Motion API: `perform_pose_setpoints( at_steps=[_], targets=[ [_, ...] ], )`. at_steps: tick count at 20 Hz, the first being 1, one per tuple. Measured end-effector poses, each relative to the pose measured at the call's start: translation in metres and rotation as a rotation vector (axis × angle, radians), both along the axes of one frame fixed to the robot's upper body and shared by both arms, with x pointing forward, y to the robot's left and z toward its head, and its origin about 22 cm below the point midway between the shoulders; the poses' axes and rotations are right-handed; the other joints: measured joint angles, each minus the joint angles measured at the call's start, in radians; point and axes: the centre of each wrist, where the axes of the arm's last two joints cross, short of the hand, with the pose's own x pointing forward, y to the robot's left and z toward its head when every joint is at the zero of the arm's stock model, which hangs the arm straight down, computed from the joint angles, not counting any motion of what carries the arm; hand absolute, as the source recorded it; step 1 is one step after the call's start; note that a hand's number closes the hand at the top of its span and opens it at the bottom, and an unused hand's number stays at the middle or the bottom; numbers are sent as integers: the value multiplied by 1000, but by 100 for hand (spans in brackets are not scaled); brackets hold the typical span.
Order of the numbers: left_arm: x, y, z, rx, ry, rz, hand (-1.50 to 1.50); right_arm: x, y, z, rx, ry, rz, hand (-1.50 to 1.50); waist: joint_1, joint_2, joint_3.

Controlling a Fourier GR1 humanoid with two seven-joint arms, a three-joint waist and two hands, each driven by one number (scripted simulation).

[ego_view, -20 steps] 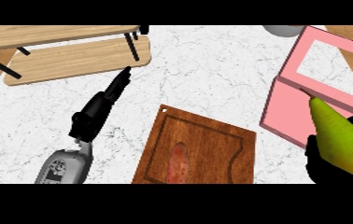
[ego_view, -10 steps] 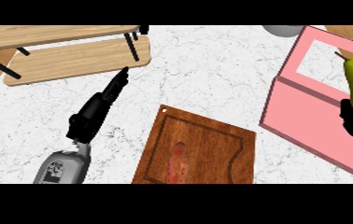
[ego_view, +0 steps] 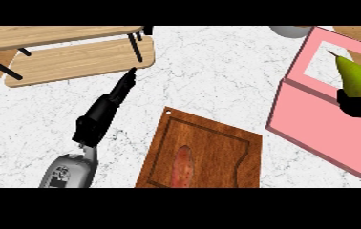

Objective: Pick the pear from the cutting board and place it in the cardboard box

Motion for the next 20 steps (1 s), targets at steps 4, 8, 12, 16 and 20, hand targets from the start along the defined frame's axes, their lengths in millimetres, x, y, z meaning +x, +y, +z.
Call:
perform_pose_setpoints(
  at_steps=[4, 8, 12, 16, 20],
  targets=[
    [-2, 8, -4, 0, -1, 0, 0, 9, -12, -31, 150, 23, -31, -150, 0, 0, 0],
    [1, 11, -3, 4, -7, 6, 0, 17, -26, -54, 252, 36, -19, -150, -2, 0, 0],
    [0, 16, 0, 8, 1, 4, 0, 20, -37, -65, 341, -46, 8, -150, -2, 0, 0],
    [-1, 17, -1, 6, 1, 9, 0, 14, -48, -60, 444, -253, 14, -150, -8, -2, 1],
    [1, 15, -3, 8, 2, 20, 0, -1, -61, -58, 567, -446, 15, -150, -16, -4, 1]
  ],
)
